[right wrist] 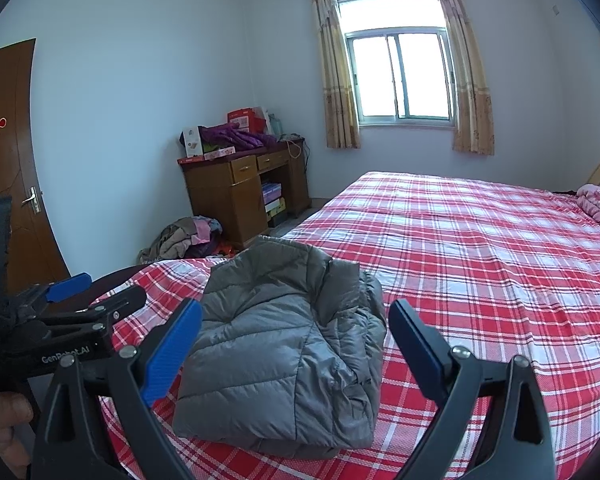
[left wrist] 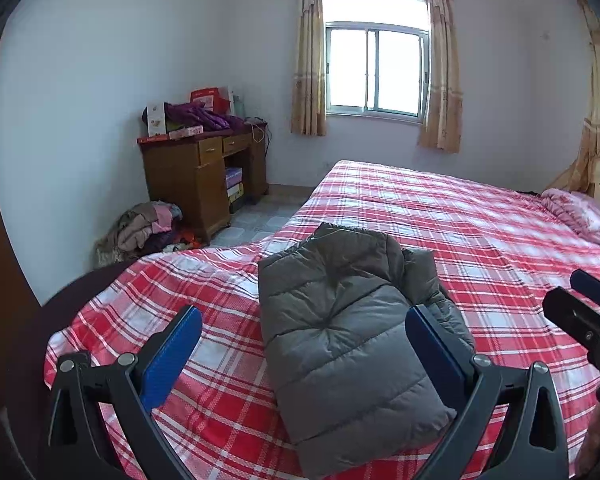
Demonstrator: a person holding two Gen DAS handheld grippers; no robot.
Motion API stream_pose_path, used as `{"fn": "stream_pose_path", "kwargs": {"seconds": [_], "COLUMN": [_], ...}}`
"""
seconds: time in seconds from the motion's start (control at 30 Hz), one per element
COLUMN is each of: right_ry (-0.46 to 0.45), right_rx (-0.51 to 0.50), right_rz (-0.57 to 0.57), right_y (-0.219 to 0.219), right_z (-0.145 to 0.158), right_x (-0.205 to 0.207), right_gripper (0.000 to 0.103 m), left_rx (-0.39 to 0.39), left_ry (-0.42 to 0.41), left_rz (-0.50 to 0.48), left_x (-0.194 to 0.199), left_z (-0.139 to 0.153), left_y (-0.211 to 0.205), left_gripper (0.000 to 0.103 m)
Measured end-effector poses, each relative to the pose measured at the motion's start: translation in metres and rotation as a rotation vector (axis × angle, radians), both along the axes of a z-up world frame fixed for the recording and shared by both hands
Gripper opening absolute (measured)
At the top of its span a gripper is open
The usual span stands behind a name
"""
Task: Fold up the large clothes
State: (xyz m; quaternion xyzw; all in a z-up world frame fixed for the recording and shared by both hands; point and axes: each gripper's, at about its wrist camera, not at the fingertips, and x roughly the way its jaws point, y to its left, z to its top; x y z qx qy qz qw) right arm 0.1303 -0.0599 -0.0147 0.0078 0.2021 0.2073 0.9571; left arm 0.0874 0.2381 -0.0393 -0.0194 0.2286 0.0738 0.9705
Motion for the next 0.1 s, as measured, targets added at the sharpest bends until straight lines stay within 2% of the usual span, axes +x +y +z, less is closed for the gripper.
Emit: {"fn": "stream_pose_path", "kwargs": {"seconds": [0.1], "right_ry": [0.005], "right_rx": [0.001], "right_rz": [0.001], "right_y": [0.0], "right_z": [-0.0017], "right_x": [-0.0001], "right_gripper": [0.096], "left_rx": [0.001], "left_ry": [-0.003], "left_rz": [-0.011], "left_x": [0.0003], "left_z": [0.0003], "left_y": [-0.0028], "left_gripper": [0.102]}}
